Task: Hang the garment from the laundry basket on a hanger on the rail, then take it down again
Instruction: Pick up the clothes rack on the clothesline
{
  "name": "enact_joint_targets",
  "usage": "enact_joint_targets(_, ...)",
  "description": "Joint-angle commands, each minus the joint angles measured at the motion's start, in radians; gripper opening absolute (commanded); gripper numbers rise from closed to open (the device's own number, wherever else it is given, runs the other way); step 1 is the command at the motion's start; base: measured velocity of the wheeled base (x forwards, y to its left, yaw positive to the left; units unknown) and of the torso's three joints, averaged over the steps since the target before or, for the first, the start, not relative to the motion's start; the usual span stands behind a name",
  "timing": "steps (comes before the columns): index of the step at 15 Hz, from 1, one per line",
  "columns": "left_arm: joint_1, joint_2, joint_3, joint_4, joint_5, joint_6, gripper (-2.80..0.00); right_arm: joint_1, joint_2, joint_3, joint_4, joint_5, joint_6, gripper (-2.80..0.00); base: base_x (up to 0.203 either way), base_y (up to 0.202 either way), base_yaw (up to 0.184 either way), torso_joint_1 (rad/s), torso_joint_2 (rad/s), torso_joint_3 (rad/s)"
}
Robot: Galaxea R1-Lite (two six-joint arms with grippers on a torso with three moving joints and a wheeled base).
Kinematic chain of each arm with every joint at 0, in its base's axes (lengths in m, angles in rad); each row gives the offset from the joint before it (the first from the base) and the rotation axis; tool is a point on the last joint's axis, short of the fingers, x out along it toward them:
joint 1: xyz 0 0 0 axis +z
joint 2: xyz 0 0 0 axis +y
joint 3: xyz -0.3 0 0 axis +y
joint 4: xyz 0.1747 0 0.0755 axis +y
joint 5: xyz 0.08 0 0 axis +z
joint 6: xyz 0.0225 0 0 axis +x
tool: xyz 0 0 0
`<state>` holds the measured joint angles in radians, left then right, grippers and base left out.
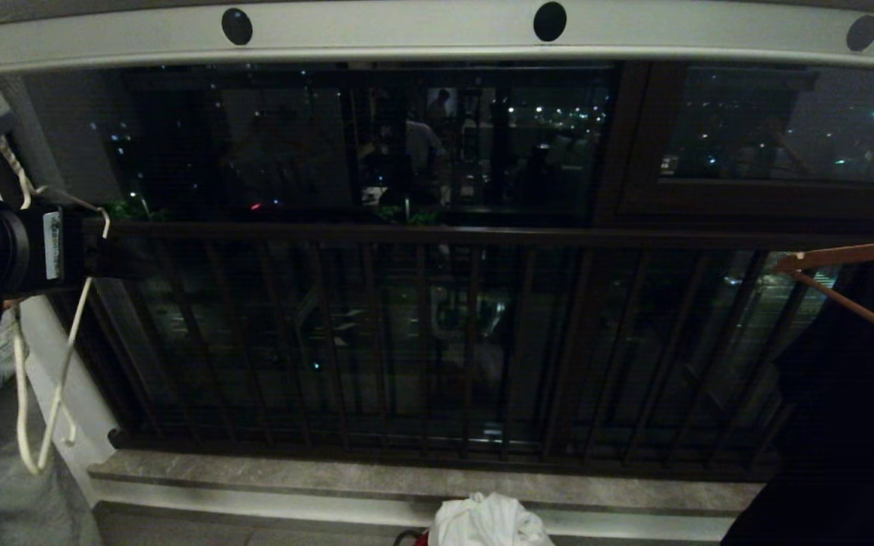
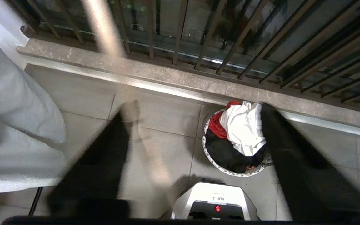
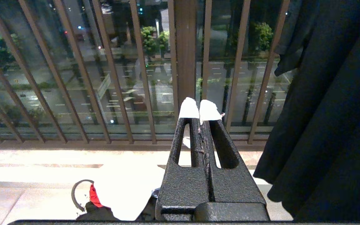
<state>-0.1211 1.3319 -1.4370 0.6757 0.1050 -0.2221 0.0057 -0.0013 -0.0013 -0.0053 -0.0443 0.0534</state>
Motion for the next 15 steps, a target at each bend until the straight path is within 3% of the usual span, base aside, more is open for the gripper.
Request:
enact_joint_targets(1,0.0,0.0,-0.002,0.004,0.002,-0.002,-2.8,0.0,0.001,0.0,-0.001,0.0,0.0,-2.8,0.0,0.0,0.0,0.0,0.0,0.0)
enact_joint_targets(15,0.0,-0.051,-0.002,-0.01,0.059,0.007,-2.8,0.0,0.001,0.0,-0.001,0.0,0.0,-2.8,0.0,0.0,0.0,0.0,0.0,0.0)
